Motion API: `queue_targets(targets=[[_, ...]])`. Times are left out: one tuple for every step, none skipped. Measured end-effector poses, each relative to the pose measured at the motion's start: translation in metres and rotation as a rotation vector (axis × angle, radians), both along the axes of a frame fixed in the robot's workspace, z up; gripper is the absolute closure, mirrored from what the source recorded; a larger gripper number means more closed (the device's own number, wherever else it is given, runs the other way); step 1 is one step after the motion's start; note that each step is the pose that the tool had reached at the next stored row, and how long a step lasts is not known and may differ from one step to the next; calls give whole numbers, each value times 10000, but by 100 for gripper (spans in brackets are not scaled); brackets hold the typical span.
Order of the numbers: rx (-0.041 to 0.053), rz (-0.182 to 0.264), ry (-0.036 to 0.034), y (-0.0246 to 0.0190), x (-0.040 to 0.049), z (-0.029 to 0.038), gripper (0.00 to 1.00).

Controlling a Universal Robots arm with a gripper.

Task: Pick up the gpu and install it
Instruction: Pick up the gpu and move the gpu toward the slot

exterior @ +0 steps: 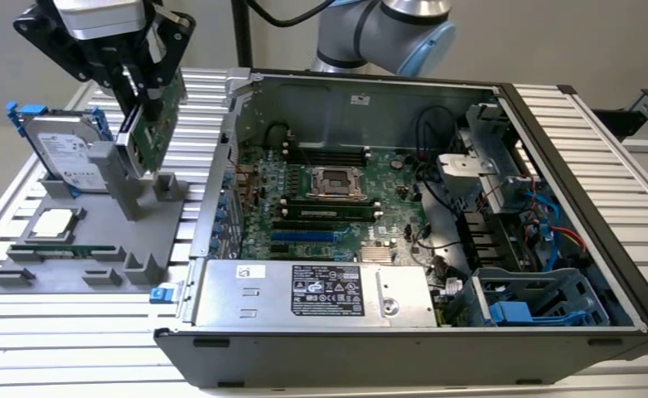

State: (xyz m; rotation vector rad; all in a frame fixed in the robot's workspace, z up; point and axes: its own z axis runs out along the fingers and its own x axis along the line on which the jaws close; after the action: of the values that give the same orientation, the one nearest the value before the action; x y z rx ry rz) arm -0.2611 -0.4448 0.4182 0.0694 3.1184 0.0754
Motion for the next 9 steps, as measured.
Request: queue_targets(targets=[[0,0,0,0,14,1,100],[1,0,-1,0,26,2,100],[1,0,0,0,37,5,100],[0,0,0,0,47,9,100],[-1,0,1,0,55,13,100],[-1,0,1,0,64,18,100],[1,-1,-1,0,73,23,100],[1,-2,-1,0,82,28,100],[2,-3,-2,0,92,33,100]])
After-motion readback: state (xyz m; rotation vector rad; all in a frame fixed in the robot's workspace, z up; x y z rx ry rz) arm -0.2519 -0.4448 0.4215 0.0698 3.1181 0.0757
